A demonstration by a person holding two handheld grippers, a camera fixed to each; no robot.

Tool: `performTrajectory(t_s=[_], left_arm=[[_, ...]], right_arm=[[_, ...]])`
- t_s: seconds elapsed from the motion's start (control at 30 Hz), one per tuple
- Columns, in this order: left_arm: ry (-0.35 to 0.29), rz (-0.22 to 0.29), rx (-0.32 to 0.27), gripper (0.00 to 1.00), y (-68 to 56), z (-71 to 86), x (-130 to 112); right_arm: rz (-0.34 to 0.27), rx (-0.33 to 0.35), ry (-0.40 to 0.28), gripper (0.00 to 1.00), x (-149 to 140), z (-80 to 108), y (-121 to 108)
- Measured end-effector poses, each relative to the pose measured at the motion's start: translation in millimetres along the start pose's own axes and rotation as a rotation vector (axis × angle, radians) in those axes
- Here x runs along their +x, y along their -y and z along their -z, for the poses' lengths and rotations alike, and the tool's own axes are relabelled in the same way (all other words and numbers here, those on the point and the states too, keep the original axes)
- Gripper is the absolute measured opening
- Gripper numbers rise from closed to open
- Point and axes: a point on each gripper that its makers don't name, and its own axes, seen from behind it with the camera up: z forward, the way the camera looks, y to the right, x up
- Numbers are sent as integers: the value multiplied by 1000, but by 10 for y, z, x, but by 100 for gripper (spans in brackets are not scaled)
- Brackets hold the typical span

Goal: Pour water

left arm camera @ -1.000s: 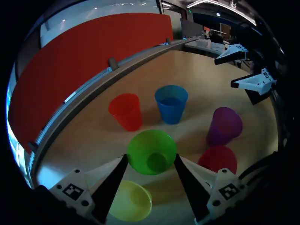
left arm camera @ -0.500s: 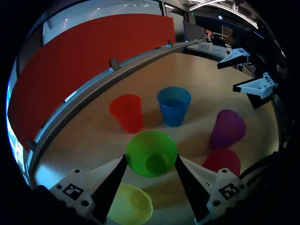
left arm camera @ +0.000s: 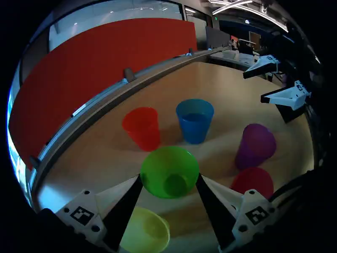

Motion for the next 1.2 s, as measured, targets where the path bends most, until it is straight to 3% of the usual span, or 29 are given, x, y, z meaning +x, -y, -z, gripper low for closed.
performTrajectory(t_s=[0.2,0.67,1.2], left_arm=[[4,-22,10,89,0,-12,-20],[-40,14,13,86,-31,53,88],[-150,35,40,86,-149,508,269]], right_arm=[[0,-3,1,100,-7,-9,1],[3,-13,-4,100,14,16,-8],[30,-14,1,100,52,35,12]])
